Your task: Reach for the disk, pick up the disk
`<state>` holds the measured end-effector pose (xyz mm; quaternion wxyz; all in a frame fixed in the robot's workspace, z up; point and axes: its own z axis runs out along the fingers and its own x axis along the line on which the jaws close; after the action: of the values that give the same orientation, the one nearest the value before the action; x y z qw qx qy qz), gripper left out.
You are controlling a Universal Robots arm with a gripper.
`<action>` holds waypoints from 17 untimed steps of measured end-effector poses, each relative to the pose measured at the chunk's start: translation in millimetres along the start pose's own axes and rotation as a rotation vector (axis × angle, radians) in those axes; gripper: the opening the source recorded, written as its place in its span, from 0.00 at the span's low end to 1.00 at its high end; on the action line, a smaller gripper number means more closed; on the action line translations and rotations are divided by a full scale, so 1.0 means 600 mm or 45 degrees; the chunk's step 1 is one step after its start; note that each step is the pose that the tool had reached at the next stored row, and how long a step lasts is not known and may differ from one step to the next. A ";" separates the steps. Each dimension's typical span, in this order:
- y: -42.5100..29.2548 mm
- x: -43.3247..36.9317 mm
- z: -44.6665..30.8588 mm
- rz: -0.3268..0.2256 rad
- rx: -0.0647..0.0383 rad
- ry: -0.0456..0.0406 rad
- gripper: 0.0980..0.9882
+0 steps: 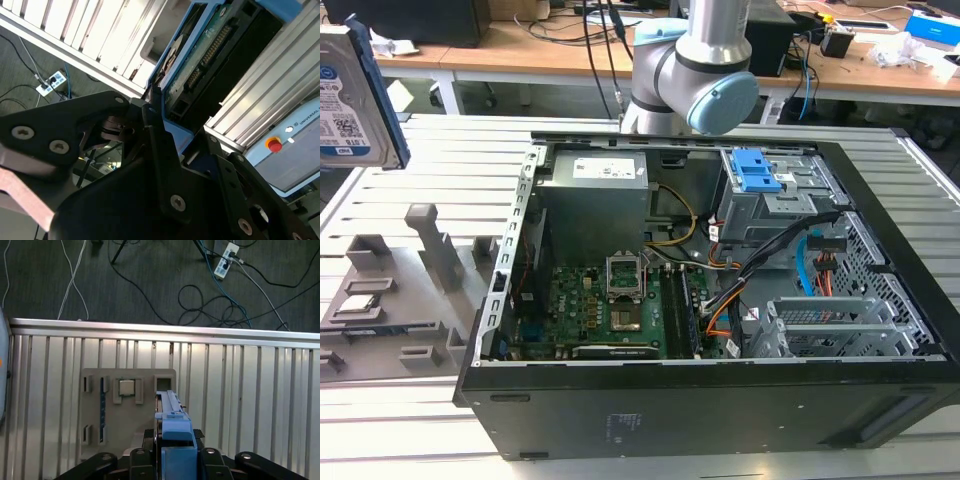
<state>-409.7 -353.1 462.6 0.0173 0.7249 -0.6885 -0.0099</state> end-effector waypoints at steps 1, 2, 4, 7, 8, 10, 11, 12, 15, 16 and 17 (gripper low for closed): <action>0.000 0.000 -0.003 0.000 0.000 0.000 0.30; 0.000 0.000 -0.005 0.000 0.000 0.000 0.30; 0.000 0.000 -0.012 0.000 0.000 0.000 0.30; 0.000 0.000 -0.021 0.000 0.000 0.000 0.30; 0.001 0.000 -0.029 0.000 0.000 0.000 0.30; 0.001 0.000 -0.037 0.000 0.000 0.000 0.30; 0.001 0.000 -0.044 0.000 0.000 0.000 0.30; 0.001 0.000 -0.050 0.000 0.000 0.000 0.30; 0.001 0.000 -0.058 0.000 0.000 0.000 0.30; 0.001 0.001 -0.058 0.000 0.000 0.000 0.30; 0.001 0.001 -0.058 0.000 0.000 0.000 0.30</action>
<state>-408.8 -353.1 497.6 0.0173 0.7249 -0.6885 -0.0099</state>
